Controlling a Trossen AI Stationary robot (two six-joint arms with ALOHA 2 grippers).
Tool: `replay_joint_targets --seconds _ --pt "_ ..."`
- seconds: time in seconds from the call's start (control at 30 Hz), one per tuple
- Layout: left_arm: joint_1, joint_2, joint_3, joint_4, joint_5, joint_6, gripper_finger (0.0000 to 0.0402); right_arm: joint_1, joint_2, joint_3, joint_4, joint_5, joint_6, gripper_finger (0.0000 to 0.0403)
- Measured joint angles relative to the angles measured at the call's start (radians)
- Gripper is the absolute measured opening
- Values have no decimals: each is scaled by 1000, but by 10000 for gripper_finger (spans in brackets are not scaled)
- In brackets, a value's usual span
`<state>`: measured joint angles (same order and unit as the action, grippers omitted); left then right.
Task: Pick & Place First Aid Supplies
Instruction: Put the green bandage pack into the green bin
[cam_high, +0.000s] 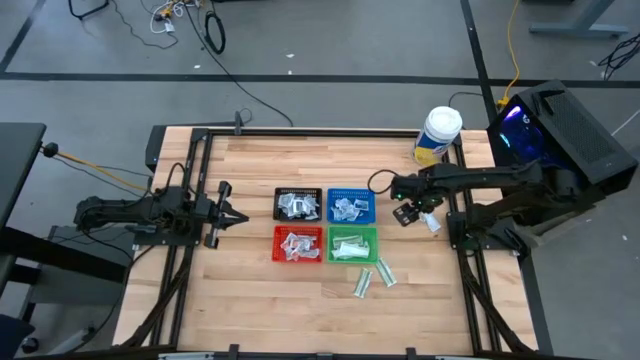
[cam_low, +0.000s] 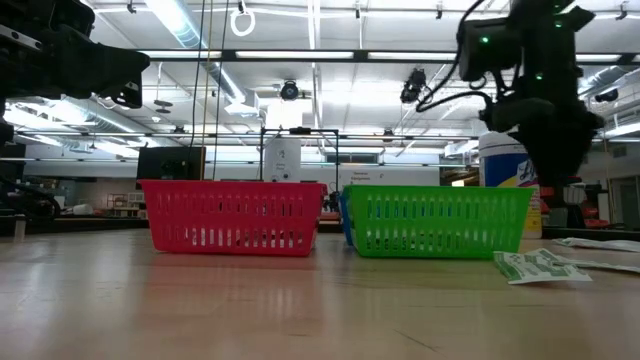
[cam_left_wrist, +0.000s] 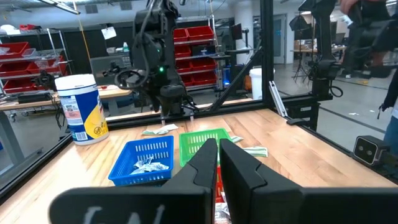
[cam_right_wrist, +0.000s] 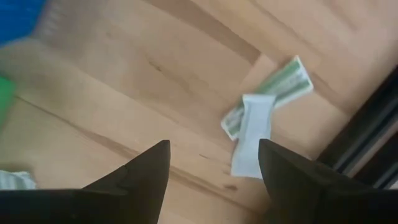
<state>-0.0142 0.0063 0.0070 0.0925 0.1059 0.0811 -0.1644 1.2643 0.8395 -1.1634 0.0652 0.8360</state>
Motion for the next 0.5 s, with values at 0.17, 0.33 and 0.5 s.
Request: replay_joint_targets --seconds 0.17,0.33,0.5 --pt "0 0 0 0 0 0 25 16 -47 -79 23 -2 68 246" --pt "0 0 0 0 0 0 25 22 -87 -147 47 -2 123 246" --pt "0 0 0 0 0 0 25 25 -128 -202 64 5 163 246"
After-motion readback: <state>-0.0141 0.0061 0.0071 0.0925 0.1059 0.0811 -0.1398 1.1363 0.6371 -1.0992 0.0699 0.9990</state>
